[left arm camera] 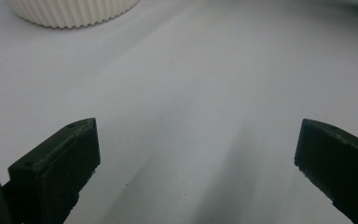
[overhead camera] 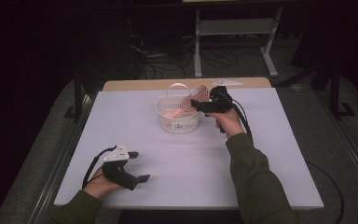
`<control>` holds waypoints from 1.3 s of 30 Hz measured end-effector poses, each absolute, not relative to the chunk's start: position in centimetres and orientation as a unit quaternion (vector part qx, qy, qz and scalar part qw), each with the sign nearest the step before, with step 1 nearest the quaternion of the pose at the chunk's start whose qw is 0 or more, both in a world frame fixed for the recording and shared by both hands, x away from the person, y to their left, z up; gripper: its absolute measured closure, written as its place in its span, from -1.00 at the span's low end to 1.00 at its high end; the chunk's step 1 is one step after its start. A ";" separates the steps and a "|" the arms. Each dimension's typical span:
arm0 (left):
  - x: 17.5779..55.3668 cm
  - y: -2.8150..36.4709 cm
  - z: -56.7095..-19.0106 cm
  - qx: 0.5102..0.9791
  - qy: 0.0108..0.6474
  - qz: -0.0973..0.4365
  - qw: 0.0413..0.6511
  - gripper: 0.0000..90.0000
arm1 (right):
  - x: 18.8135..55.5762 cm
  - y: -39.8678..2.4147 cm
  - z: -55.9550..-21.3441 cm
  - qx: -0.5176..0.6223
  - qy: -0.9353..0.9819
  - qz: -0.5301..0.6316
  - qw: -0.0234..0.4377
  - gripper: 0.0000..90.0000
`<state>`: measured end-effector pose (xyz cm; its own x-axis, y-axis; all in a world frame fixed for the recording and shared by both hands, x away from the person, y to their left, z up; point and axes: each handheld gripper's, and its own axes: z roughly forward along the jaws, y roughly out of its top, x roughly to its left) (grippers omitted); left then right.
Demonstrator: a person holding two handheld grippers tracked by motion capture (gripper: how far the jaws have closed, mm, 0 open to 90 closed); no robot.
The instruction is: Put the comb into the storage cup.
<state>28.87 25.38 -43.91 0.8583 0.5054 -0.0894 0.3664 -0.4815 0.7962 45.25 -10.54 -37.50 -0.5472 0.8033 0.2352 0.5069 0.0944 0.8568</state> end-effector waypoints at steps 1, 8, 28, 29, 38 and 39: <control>28.9 25.4 -43.9 0.857 0.255 0.079 0.442 -1.00 | 45.2 -10.6 -37.4 0.451 0.727 0.496 0.149 -0.89; 28.8 25.3 -43.8 0.858 0.254 0.083 0.440 -1.00 | 44.8 -10.9 -37.1 0.435 0.743 0.485 0.156 -1.00; 28.7 25.6 -43.9 0.856 0.256 0.083 0.441 -1.00 | 42.9 -11.2 -37.1 0.397 0.783 0.451 0.162 -1.00; 28.7 25.6 -43.9 0.856 0.256 0.083 0.441 -1.00 | 42.8 -11.2 -37.1 0.397 0.783 0.450 0.162 -1.00; 28.7 25.6 -43.9 0.856 0.257 0.083 0.441 -1.00 | 41.8 -11.7 -37.5 0.393 0.788 0.444 0.163 -1.00; 28.7 25.6 -43.9 0.856 0.257 0.083 0.441 -1.00 | 41.7 -11.7 -37.5 0.392 0.790 0.442 0.163 -1.00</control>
